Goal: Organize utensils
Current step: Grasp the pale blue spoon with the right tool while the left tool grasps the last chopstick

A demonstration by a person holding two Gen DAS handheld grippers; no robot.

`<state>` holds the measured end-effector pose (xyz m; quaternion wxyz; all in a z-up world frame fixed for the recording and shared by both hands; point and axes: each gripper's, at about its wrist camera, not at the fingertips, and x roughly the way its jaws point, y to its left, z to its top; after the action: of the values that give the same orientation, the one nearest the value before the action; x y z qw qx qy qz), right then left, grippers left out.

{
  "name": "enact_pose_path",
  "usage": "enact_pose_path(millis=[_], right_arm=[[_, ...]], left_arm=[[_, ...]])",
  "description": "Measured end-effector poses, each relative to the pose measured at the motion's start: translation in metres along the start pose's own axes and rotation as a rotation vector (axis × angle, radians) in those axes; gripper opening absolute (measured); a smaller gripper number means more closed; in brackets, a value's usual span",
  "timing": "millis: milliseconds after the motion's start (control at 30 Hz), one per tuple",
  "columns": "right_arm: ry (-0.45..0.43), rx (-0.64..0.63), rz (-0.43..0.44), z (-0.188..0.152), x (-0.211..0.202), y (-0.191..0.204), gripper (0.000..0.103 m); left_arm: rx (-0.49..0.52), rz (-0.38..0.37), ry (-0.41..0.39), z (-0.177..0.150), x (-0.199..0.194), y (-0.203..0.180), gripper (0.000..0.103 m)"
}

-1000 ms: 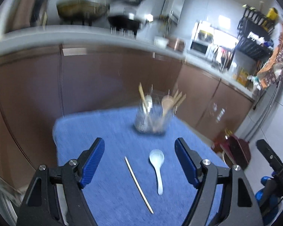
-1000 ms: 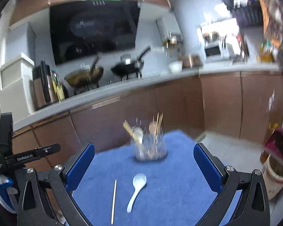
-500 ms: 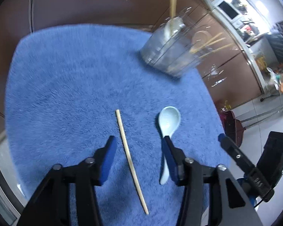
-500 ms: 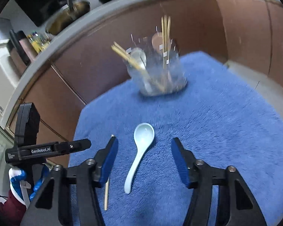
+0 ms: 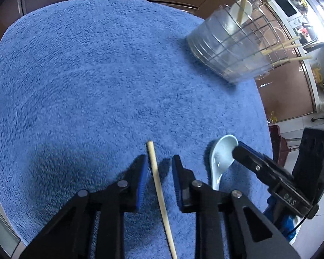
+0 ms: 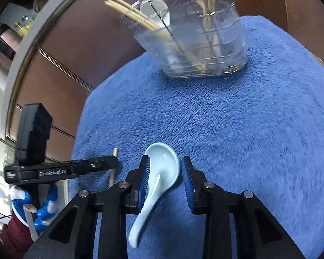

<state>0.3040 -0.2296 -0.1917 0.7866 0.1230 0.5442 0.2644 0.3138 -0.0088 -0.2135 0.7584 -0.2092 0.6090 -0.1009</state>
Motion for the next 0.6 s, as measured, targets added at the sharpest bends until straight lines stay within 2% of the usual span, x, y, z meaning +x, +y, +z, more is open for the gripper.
enact_pose_path(millis=[133,300,600], right_arm=[[0.050,-0.030,-0.006,0.009,0.015,0.001,0.025],[0.095,-0.089,-0.030,0.012,0.029,0.010,0.011],[0.040,-0.151,-0.100,0.002,0.021,0.030,0.009]], left_arm=[[0.009,0.025,0.005,0.003,0.002,0.000,0.007],[0.014,0.024,-0.012,-0.003,-0.002,0.004,0.007],[0.073,0.080,-0.084,-0.014,0.000,-0.009,0.006]])
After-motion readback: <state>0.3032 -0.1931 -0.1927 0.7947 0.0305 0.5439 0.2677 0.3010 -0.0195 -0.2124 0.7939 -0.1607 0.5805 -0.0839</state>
